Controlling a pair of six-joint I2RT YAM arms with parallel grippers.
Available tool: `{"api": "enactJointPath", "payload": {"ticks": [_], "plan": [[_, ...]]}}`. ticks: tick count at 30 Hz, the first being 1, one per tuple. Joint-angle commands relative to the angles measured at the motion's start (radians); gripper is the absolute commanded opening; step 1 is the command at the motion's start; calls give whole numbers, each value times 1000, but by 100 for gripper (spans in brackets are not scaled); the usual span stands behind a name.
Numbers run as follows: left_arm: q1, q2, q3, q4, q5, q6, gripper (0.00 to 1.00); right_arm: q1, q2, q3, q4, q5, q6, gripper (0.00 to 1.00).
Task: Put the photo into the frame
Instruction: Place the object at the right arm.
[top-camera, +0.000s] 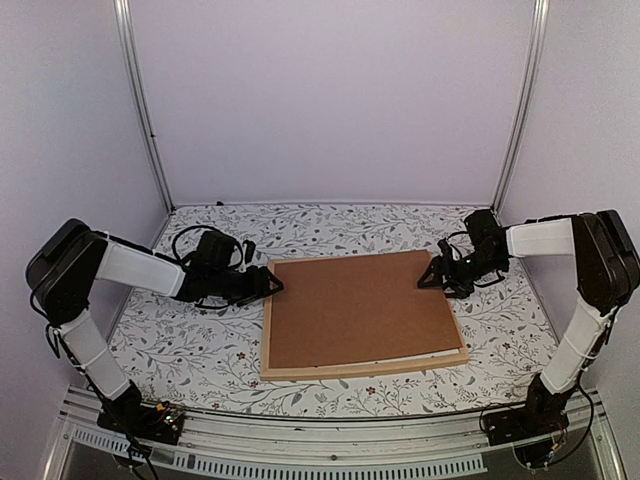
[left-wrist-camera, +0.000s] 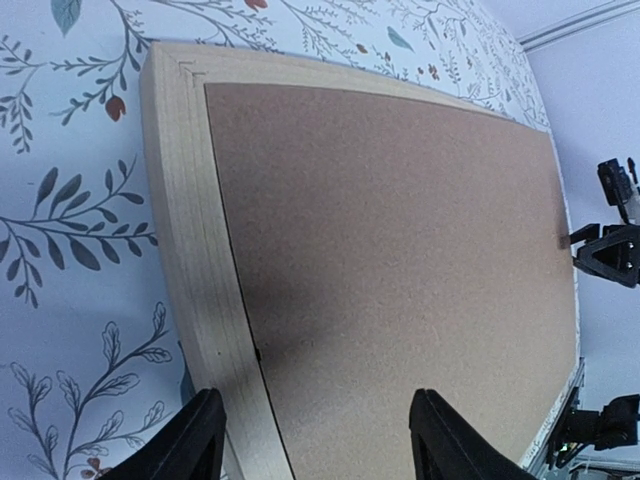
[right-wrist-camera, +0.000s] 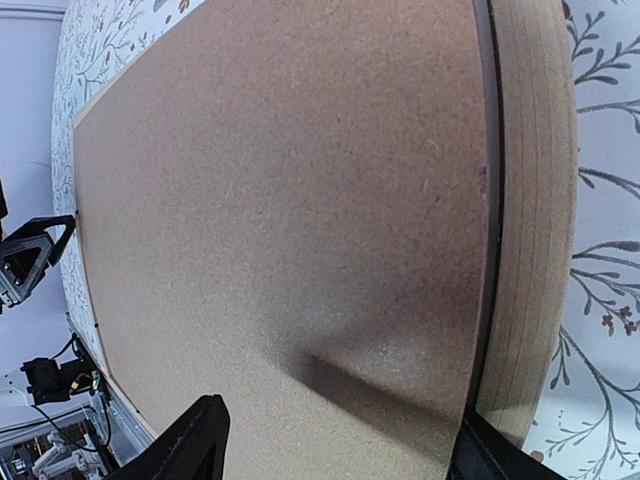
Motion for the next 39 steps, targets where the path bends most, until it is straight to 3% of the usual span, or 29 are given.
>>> {"api": "enactJointPath", "payload": {"ticks": [1,14,39], "plan": [[-30,11,17,-62,-15,23,66,13,-41,42,-47,63,-15,72],[-33,6,30,-94,-55,41,66,27,-58,39,-71,104,-8,72],[-33,-19,38,-150,-129,72,66,50,-99,84,-169,320,-12,72]]}}
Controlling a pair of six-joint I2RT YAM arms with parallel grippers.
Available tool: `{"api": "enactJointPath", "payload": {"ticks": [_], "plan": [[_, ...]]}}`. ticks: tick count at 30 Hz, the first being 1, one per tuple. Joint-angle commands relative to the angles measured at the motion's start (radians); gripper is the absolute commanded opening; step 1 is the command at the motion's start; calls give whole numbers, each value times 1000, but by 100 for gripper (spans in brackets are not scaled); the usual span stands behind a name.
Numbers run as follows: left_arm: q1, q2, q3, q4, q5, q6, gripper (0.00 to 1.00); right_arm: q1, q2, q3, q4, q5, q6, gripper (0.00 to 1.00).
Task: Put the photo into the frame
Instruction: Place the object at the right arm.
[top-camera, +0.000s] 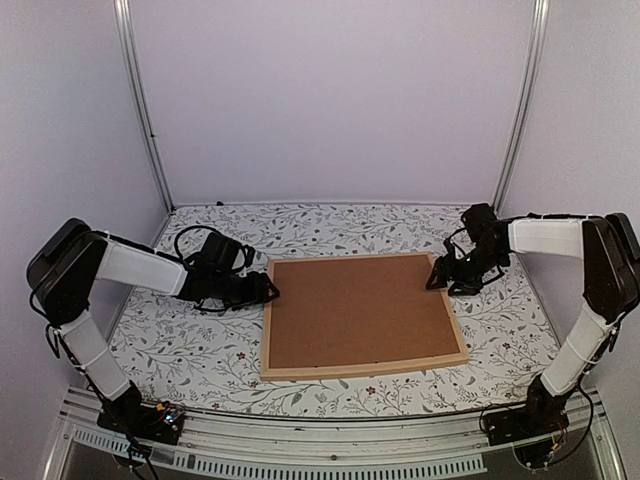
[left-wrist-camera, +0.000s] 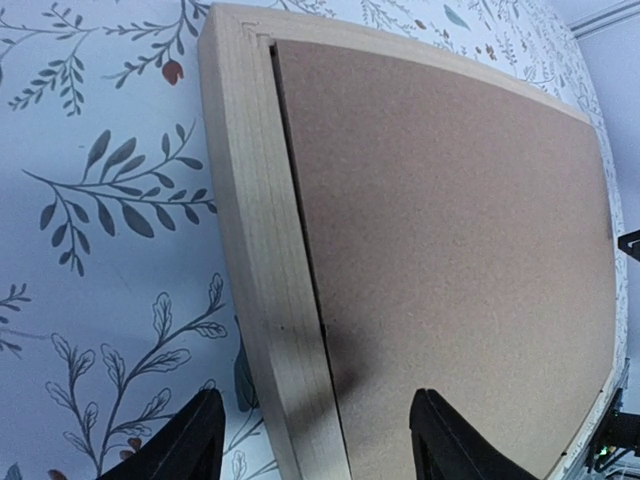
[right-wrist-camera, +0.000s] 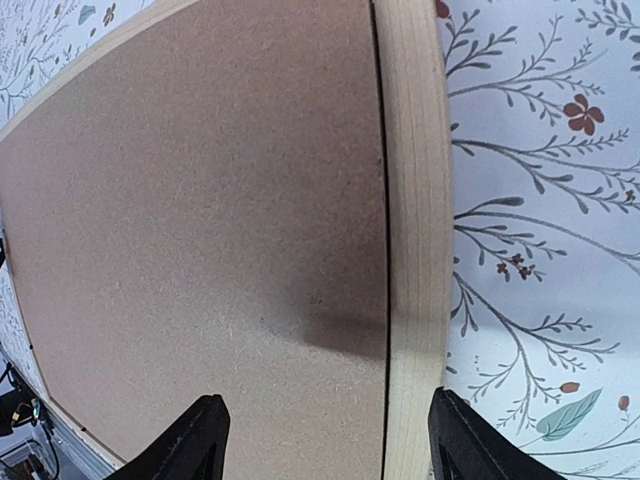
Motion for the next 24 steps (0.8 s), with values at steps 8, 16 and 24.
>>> {"api": "enactJointPath", "payload": {"ticks": [8,16,24], "plan": [[-12,-33,20,-43,-40,33,66,-38,-3,64,9,84,-15,70],[-12,-38,25,-54,-53,35,66,-70,42,82,7,169,-32,67],[-12,-30,30,-56,-50,39,66,-80,92,94,8,199,-48,67]]}}
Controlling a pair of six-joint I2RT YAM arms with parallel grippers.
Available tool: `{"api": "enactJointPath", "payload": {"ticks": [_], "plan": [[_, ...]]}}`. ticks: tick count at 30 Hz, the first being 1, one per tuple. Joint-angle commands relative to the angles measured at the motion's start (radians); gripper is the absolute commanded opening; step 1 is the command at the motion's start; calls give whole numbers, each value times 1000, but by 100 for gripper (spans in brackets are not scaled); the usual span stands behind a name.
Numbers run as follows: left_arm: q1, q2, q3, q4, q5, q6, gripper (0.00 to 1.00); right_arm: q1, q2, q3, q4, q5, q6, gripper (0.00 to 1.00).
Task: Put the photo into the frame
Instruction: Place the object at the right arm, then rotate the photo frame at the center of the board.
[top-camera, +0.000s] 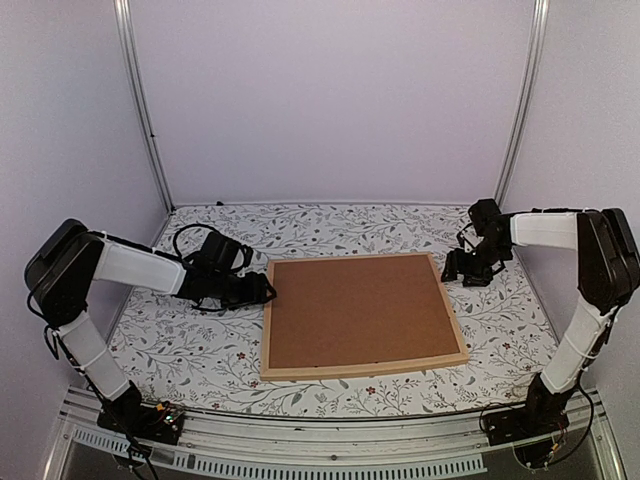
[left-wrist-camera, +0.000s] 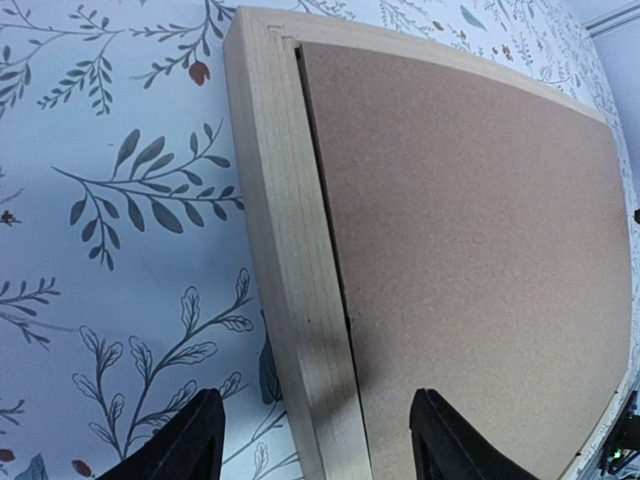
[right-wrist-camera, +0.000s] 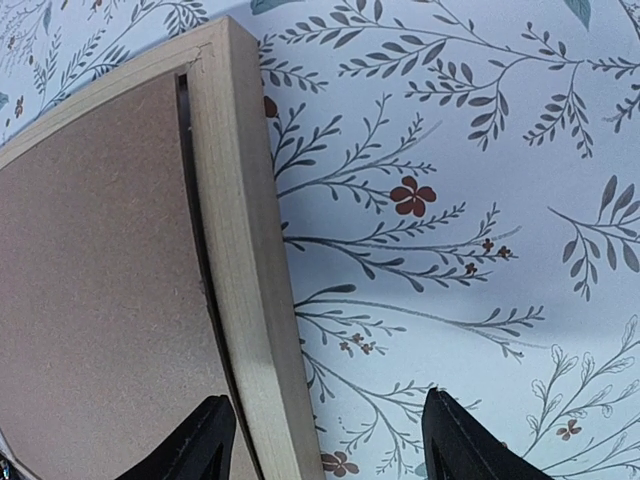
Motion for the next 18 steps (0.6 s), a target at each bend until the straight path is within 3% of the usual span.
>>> {"api": "enactJointPath", "payload": {"ticks": [1,18], "plan": [[-12,-16,24,-9,-9,18,66,-5,40,29,15,36,-20,67],[-17,28,3,41,41,-4,66,34,53,-13,26,3,-24,66]]}}
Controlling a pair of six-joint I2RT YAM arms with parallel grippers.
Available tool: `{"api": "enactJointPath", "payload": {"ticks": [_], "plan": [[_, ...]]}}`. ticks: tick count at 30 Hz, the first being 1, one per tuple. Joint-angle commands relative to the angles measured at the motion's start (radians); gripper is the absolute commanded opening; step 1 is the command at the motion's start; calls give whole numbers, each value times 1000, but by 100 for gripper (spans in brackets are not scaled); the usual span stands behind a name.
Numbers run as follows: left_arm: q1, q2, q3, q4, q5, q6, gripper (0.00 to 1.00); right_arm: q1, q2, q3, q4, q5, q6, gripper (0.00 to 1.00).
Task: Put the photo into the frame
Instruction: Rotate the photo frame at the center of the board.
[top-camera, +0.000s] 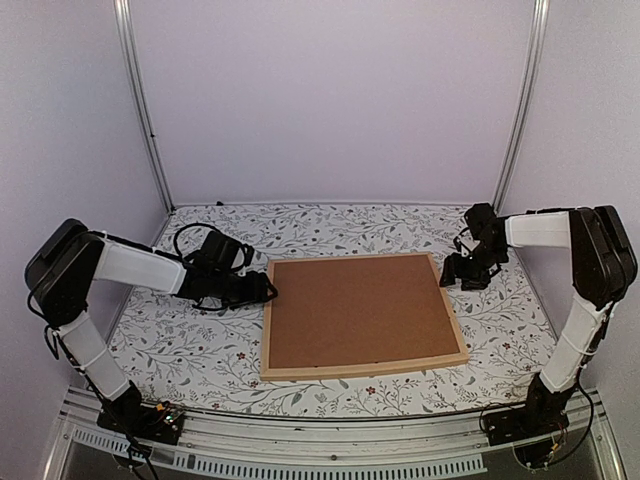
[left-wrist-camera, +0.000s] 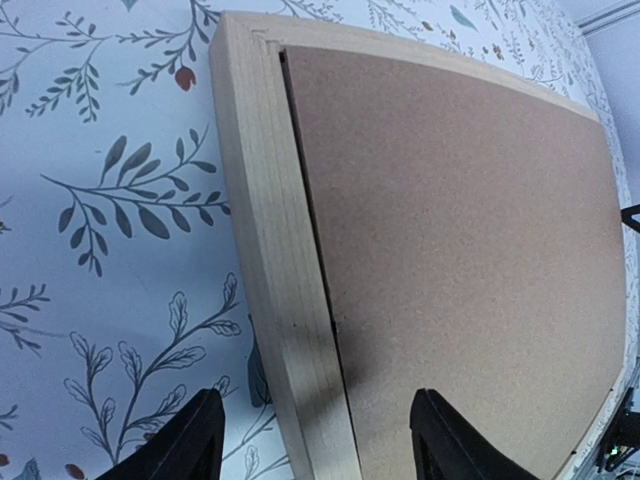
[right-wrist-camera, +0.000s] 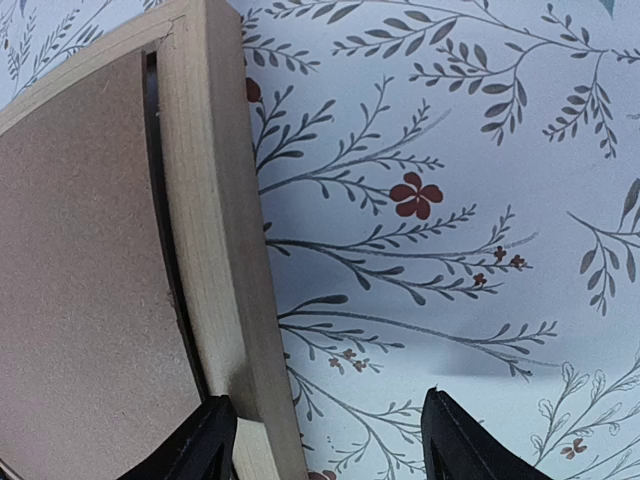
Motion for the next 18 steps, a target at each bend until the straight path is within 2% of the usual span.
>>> {"api": "enactJointPath", "payload": {"ticks": [1,18], "plan": [[-18,32,-4,45,34,-13,66,31,-3,-27,24,-22,3,66],[-78,132,32,102,104,-29,66,134,-19,-50,84,-72,17,64]]}}
